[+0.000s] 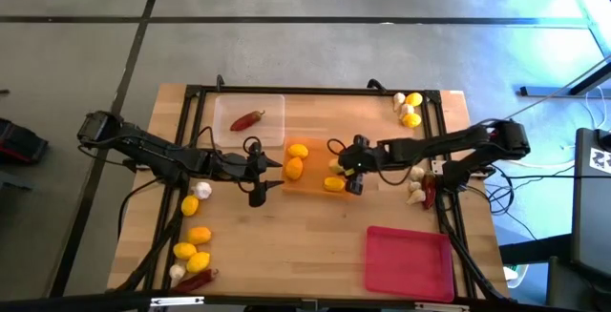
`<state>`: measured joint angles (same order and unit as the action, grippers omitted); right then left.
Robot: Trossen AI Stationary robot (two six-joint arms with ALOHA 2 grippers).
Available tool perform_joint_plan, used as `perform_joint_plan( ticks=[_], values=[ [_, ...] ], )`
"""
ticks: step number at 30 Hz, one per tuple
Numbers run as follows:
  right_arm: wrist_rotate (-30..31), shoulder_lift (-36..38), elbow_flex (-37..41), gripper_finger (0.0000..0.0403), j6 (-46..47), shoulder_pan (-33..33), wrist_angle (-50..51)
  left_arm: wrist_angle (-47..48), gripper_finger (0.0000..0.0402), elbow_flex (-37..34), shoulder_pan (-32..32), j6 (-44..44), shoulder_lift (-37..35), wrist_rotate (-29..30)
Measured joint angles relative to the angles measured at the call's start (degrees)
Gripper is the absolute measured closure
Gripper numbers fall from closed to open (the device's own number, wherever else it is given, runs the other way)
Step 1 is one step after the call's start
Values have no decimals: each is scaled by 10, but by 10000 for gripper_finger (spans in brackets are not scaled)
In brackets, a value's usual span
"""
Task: Sort produce into baskets
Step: Put the lemon into the orange bin
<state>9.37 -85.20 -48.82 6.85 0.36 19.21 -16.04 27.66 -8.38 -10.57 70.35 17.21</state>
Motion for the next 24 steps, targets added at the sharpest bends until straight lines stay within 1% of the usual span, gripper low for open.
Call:
perform_joint_plan(
  ticks=[6,12,17,24],
  values=[
    [0,-11,0,244,21,0,35,0,155,0,0,0,0,0],
    [0,-11,0,241,34,0,44,-1,155,0,0,0,0,0],
    [3,-21,0,215,34,0,41,0,155,0,0,0,0,0],
    [1,-34,1,160,34,0,36,-3,155,0,0,1,0,0]
  ],
)
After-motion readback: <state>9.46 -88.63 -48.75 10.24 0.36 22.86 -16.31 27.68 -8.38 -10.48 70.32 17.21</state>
